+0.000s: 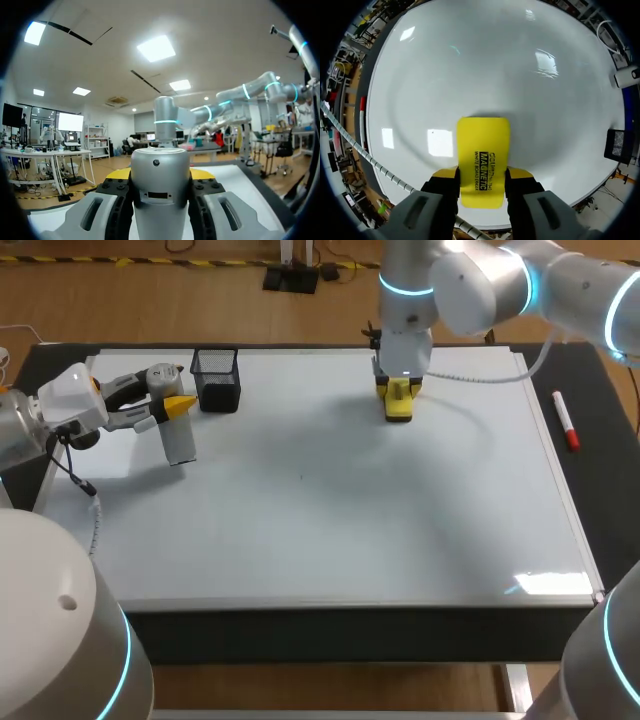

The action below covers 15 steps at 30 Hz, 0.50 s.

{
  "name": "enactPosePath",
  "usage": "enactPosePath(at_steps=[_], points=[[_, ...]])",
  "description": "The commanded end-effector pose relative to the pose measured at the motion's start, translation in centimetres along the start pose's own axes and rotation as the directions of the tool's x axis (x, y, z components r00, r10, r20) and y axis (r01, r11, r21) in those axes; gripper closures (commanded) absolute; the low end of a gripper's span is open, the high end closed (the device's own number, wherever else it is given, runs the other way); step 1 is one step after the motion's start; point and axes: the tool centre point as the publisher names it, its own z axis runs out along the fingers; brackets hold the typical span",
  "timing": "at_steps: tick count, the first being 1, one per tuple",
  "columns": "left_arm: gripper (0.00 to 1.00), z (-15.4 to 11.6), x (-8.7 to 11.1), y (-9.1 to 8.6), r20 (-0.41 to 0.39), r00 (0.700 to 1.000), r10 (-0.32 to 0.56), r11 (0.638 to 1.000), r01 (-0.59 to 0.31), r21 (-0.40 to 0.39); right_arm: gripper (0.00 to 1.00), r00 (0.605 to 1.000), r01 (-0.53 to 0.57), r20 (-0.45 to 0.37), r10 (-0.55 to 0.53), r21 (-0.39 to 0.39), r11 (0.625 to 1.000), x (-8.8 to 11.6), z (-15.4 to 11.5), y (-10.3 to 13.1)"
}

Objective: Pick up the inspection probe, press it on each red-marked spot on the whiteboard one by one, put down the probe, pick up the eraser, and wipe off all the red marks.

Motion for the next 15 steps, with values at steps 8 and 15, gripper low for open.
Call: enactPosePath(at_steps=[8, 15], points=[[1.00, 0.0, 0.0, -0.1, 0.000, 1.000, 0.000, 1.000, 0.000, 0.000, 0.00, 0.984, -0.146, 0.096, 0.151, -0.054, 0.988, 1.2, -2.1, 0.0], [1.00, 0.0, 0.0, -0.1, 0.000, 1.000, 0.000, 1.000, 0.000, 0.000, 0.00, 0.890, -0.383, 0.185, 0.417, -0.194, 0.903, 2.5, -3.9, -0.3]])
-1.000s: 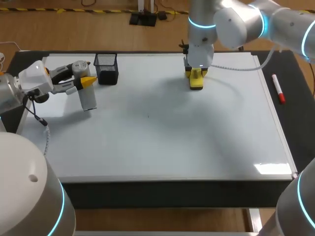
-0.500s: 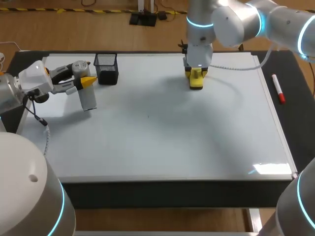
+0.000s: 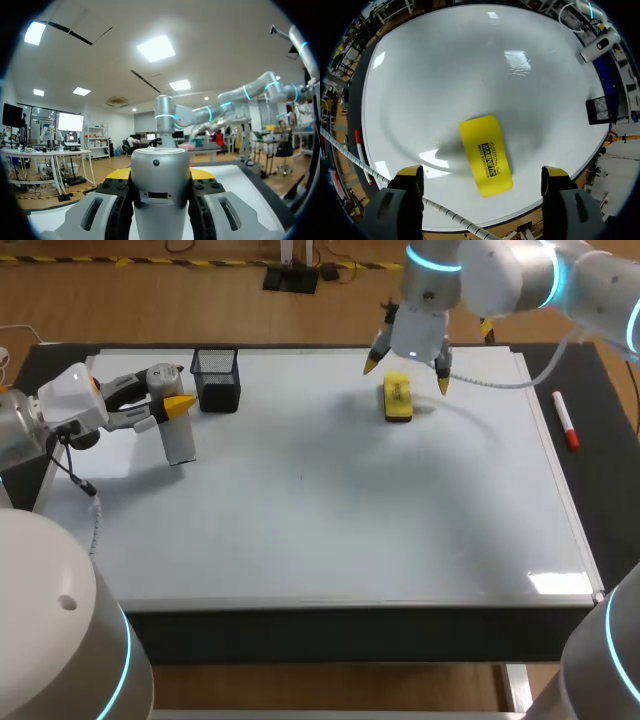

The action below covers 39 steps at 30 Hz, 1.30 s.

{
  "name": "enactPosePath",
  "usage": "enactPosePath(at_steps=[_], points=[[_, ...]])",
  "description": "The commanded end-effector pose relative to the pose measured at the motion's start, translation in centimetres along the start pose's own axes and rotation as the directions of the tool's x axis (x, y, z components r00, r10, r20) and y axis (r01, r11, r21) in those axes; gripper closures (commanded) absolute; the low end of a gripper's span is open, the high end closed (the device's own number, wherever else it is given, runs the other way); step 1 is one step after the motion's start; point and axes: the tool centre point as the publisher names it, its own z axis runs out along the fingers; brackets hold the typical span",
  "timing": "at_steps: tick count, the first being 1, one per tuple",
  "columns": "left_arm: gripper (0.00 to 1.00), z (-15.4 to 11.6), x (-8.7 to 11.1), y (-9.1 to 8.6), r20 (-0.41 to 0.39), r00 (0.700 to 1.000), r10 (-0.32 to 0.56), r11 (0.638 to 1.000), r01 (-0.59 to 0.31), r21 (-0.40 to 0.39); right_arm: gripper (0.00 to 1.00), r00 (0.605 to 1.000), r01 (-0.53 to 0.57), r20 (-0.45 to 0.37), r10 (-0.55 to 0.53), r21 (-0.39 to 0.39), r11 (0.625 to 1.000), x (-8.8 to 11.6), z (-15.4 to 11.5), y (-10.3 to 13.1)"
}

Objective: Pick up the inspection probe, press it on each red-marked spot on the whiteboard one by one, put down the probe, pick up the eraser, and wipe off all the red marks.

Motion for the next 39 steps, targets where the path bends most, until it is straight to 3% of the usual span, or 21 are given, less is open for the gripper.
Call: enactPosePath(at_steps=[1, 6, 8, 15, 19, 25, 26, 29, 31, 39], points=[[1.00, 0.0, 0.0, -0.1, 0.000, 1.000, 0.000, 1.000, 0.000, 0.000, 0.00, 0.984, -0.152, 0.084, 0.159, -0.076, 0.985, 1.1, -1.7, -0.5], [1.00, 0.0, 0.0, -0.1, 0.000, 1.000, 0.000, 1.000, 0.000, 0.000, 0.00, 0.934, -0.315, 0.129, 0.334, -0.149, 0.937, 1.6, -3.3, -0.6], [1.00, 0.0, 0.0, -0.1, 0.000, 1.000, 0.000, 1.000, 0.000, 0.000, 0.00, 0.908, -0.331, 0.192, 0.371, -0.213, 0.919, 1.9, -4.0, -0.6], [1.00, 0.0, 0.0, -0.1, 0.000, 1.000, 0.000, 1.000, 0.000, 0.000, 0.00, 0.779, -0.482, 0.277, 0.563, -0.310, 0.819, 2.9, -7.0, -0.6], [1.00, 0.0, 0.0, -0.1, 0.000, 1.000, 0.000, 1.000, 0.000, 0.000, 0.00, 0.720, -0.558, 0.248, 0.648, -0.348, 0.753, 3.5, -8.3, -1.2], [1.00, 0.0, 0.0, -0.1, 0.000, 1.000, 0.000, 1.000, 0.000, 0.000, 0.00, 0.626, -0.609, 0.274, 0.730, -0.414, 0.677, 4.5, -10.0, -1.9], [1.00, 0.0, 0.0, -0.1, 0.000, 1.000, 0.000, 1.000, 0.000, 0.000, 0.00, 0.601, -0.628, 0.257, 0.757, -0.434, 0.645, 4.6, -10.4, -1.9], [1.00, 0.0, 0.0, -0.1, 0.000, 1.000, 0.000, 1.000, 0.000, 0.000, 0.00, 0.566, -0.624, 0.282, 0.775, -0.468, 0.626, 4.6, -11.2, -2.2], [1.00, 0.0, 0.0, -0.1, 0.000, 1.000, 0.000, 1.000, 0.000, 0.000, 0.00, 0.571, -0.660, 0.219, 0.791, -0.450, 0.601, 4.5, -11.9, -2.3], [1.00, 0.0, 0.0, -0.1, 0.000, 1.000, 0.000, 1.000, 0.000, 0.000, 0.00, 0.571, -0.660, 0.219, 0.791, -0.450, 0.601, 4.5, -11.9, -2.3]])
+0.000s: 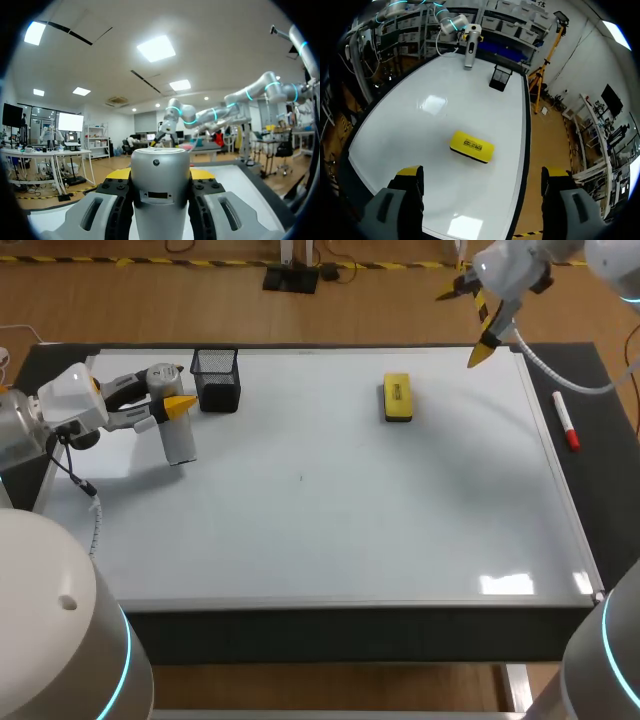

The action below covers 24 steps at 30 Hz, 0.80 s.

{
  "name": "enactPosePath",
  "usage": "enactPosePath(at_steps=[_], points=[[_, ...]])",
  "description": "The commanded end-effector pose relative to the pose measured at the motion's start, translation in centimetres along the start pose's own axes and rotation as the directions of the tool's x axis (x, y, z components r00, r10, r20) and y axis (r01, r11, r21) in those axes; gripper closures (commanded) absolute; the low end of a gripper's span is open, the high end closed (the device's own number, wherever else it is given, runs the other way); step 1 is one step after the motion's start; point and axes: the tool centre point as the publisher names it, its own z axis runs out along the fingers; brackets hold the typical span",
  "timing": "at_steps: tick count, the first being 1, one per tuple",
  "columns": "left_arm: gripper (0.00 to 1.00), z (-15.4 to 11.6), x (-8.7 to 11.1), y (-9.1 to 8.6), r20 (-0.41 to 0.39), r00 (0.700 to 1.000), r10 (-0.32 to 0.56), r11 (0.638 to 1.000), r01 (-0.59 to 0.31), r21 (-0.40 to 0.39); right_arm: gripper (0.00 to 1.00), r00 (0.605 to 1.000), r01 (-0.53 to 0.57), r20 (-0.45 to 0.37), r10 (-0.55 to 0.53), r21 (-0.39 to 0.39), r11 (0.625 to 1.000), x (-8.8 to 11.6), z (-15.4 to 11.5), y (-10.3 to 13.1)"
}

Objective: Pick up the inspection probe, press it on each red-marked spot on the whiteboard one by one, put down the probe, pick up the eraser, and wipe off all the red marks.

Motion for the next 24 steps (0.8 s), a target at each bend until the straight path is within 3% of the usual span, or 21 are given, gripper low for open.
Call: enactPosePath(at_steps=[1, 22, 24], points=[[1.00, -0.01, 0.00, -0.08, 0.000, 1.000, 0.000, 1.000, 0.000, 0.000, 0.00, 1.000, 0.000, -0.011, 0.000, 0.004, 1.000, -0.31, -0.12, 0.00], [1.00, -0.01, 0.00, -0.08, 0.000, 1.000, 0.000, 1.000, 0.000, 0.000, 0.00, 1.000, 0.000, -0.011, 0.000, 0.004, 1.000, -0.31, -0.12, 0.00], [1.00, 0.11, -0.68, -0.52, -0.012, 1.000, 0.012, 1.000, -0.012, -0.010, 0.00, 1.000, 0.000, -0.011, 0.000, 0.004, 1.000, -0.31, -0.12, 0.00]])
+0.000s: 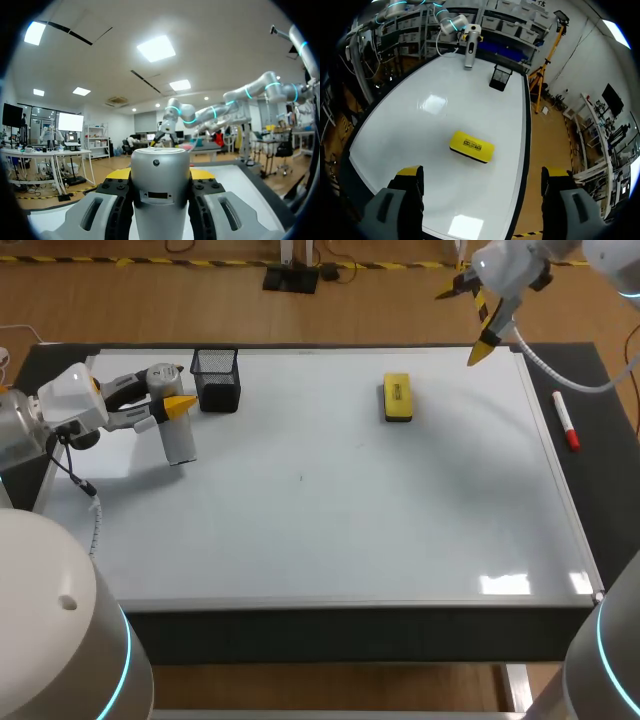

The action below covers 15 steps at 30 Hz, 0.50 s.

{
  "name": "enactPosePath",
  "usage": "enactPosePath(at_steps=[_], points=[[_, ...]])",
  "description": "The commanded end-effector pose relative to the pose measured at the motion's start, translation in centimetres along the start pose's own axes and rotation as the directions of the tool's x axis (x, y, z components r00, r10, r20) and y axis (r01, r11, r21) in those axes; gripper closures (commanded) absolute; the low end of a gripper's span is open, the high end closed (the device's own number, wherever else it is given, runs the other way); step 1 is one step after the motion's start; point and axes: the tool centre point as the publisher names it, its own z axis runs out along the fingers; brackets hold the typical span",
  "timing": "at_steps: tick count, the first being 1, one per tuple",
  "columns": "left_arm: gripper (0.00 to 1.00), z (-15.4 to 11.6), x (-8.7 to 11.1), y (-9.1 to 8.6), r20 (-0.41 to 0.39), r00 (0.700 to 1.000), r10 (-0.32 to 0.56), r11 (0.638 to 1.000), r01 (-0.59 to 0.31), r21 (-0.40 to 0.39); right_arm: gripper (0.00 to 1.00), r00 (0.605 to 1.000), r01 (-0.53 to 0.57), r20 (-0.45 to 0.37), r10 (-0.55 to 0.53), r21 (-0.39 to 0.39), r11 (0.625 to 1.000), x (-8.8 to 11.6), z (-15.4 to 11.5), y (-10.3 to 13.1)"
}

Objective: Pick up the inspection probe, press it on each red-marked spot on the whiteboard one by one, put down the probe, pick up the eraser, and wipe off all the red marks.

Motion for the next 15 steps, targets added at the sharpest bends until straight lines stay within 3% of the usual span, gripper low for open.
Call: enactPosePath(at_steps=[1, 3, 5, 7, 8, 15], points=[[1.00, 0.2, -1.0, -0.9, -0.021, 1.000, 0.017, 1.000, -0.017, -0.002, 0.00, 1.000, 0.001, -0.004, -0.001, 0.004, 1.000, -0.1, -0.1, 0.0], [1.00, 0.4, -2.0, -1.6, -0.045, 0.998, 0.043, 0.999, -0.044, -0.023, 0.00, 1.000, 0.001, -0.004, -0.001, 0.004, 1.000, -0.1, -0.1, 0.0], [1.00, 0.5, -2.9, -2.2, -0.059, 0.997, 0.051, 0.999, -0.050, 0.015, 0.00, 1.000, 0.001, -0.004, -0.001, 0.004, 1.000, -0.1, -0.1, 0.0], [1.00, 0.7, -3.9, -2.6, -0.081, 0.995, 0.065, 0.998, -0.066, -0.012, 0.00, 1.000, 0.001, -0.004, -0.001, 0.004, 1.000, -0.1, -0.1, 0.0], [1.00, 0.8, -4.5, -2.7, -0.095, 0.994, 0.054, 0.998, -0.053, 0.018, 0.00, 1.000, 0.001, -0.004, -0.001, 0.004, 1.000, -0.1, -0.1, 0.0], [1.00, 1.6, -7.6, -5.0, -0.179, 0.980, 0.085, 0.996, -0.083, 0.022, 0.00, 1.000, 0.001, -0.004, -0.001, 0.004, 1.000, -0.1, -0.1, 0.0]])
